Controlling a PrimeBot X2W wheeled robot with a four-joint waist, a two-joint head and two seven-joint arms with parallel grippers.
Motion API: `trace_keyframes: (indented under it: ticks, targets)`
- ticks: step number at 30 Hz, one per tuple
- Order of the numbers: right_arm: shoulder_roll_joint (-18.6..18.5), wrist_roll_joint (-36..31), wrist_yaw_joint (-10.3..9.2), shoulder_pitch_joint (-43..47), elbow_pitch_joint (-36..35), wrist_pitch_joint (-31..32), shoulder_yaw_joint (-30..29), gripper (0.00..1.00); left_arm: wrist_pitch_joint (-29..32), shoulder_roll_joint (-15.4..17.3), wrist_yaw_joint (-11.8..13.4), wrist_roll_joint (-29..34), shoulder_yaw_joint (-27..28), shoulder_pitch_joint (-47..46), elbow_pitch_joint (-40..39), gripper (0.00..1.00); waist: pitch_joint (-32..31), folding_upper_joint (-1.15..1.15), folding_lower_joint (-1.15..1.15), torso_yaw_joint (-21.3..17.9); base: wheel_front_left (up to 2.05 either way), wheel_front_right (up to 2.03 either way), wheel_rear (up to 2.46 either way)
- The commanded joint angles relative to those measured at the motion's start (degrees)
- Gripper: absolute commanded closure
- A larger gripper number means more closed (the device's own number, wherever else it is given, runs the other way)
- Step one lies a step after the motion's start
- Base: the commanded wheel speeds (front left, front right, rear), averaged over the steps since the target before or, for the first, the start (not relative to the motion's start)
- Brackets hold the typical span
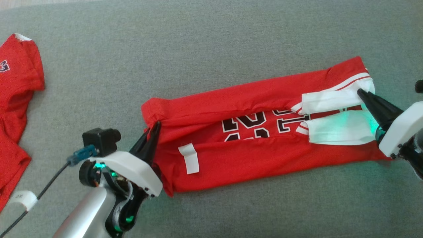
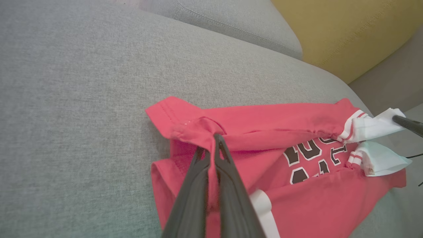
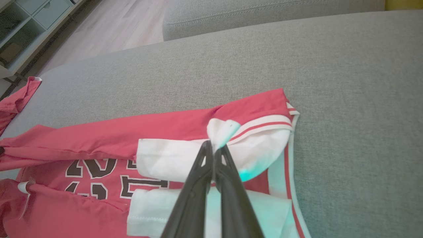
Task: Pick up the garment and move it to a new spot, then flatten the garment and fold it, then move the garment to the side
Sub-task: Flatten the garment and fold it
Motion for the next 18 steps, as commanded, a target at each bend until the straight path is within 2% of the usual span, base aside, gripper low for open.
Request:
trace_keyframes:
  ticks: [1, 10, 11, 12, 13, 16, 18]
  targets:
    - [-0.84, -0.32, 0.4, 0.27, -1.29, -0.45, 0.08, 1.0, -0.74, 1.43, -0.06, -0.05, 1.97, -1.03, -1.6, 1.0, -0.1, 0.0, 0.0, -0.03, 0.0, 0.0, 0.0]
    - [-1.26, -0.16, 0.4, 1.72, 0.08, 1.06, 0.2, 1.0, -1.35, 1.7, -0.14, -0.37, 1.49, 1.01, -1.37, 1.0, -1.29, 0.0, 0.0, -0.1, 0.0, 0.0, 0.0]
    - [-1.3, -0.38, 0.4, 1.92, 0.11, 1.48, 0.13, 0.94, -1.39, 1.82, -0.19, -0.27, 1.33, 1.26, -1.33, 0.73, -1.39, 0.0, 0.0, -0.12, 0.0, 0.0, 0.0]
    - [-1.24, -0.75, 0.4, 2.13, 0.17, 1.69, -0.01, 0.55, -1.28, 1.86, -0.39, -0.27, 0.99, 1.59, -1.22, 0.53, -1.54, 0.0, 0.0, -0.14, 0.0, 0.0, 0.0]
    - [-1.24, -1.34, 0.4, 2.43, 0.53, 2.26, -0.13, 0.0, -1.06, 1.99, -0.67, -0.13, 0.48, 1.89, -1.12, 0.0, -1.65, 0.0, 0.0, -0.15, 0.0, 0.0, 0.0]
    - [-0.88, -2.52, 0.4, 3.3, 1.59, 4.73, -0.92, 0.0, -2.78, 2.77, -0.17, 2.28, -0.2, 2.5, -0.47, 0.0, -2.0, 0.0, 0.0, -0.14, 0.0, 0.0, 0.0]
    - [-0.25, -3.12, 0.4, 3.45, 2.57, 5.88, -3.16, 0.0, -6.54, 3.09, 1.43, 5.26, 0.29, 2.74, 0.03, 0.0, -1.96, 0.0, 0.0, -0.13, 0.0, 0.0, 0.0]
